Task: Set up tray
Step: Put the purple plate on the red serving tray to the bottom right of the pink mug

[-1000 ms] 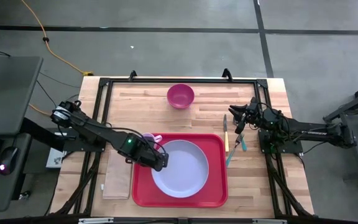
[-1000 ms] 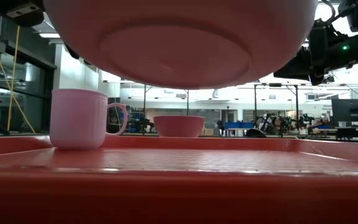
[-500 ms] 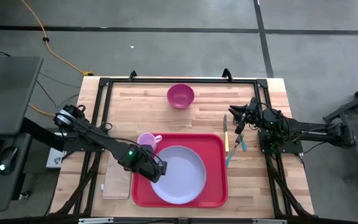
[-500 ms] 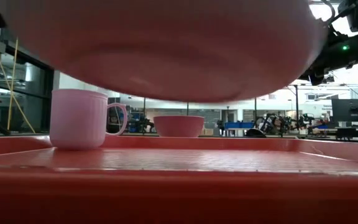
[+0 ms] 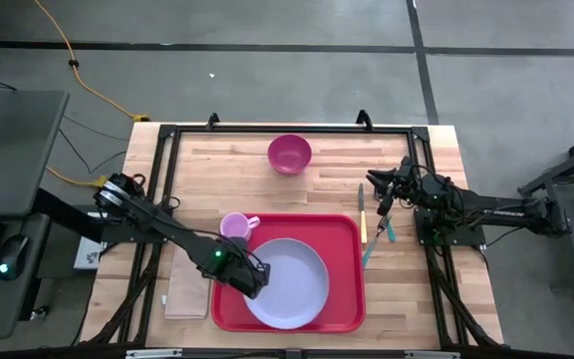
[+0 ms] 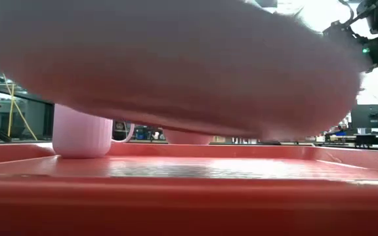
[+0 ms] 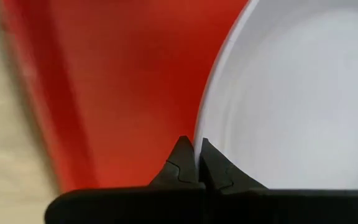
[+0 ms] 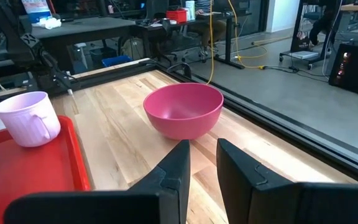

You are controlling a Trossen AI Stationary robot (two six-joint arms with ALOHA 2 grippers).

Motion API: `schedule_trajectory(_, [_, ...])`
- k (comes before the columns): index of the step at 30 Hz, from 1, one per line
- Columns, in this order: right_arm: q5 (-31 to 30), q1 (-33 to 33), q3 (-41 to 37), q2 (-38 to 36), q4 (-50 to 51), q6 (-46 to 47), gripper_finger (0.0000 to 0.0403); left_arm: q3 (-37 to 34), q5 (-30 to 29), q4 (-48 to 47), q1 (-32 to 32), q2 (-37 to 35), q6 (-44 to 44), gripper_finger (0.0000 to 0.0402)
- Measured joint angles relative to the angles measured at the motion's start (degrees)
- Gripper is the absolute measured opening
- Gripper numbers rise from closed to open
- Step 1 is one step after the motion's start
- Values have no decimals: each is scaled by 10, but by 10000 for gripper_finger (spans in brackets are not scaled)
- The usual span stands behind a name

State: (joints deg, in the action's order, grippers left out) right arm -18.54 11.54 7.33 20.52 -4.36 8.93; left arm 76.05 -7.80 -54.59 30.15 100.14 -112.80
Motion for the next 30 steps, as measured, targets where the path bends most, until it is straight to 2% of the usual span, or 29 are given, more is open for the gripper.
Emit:
schedule_trajectory(25, [-2, 0, 0, -3, 3, 0, 57, 0, -4, -56, -1, 4, 0, 12])
schedule_trajectory(30, [-2, 0, 0, -3, 3, 0, 57, 0, -2, -55, -1, 4, 0, 27])
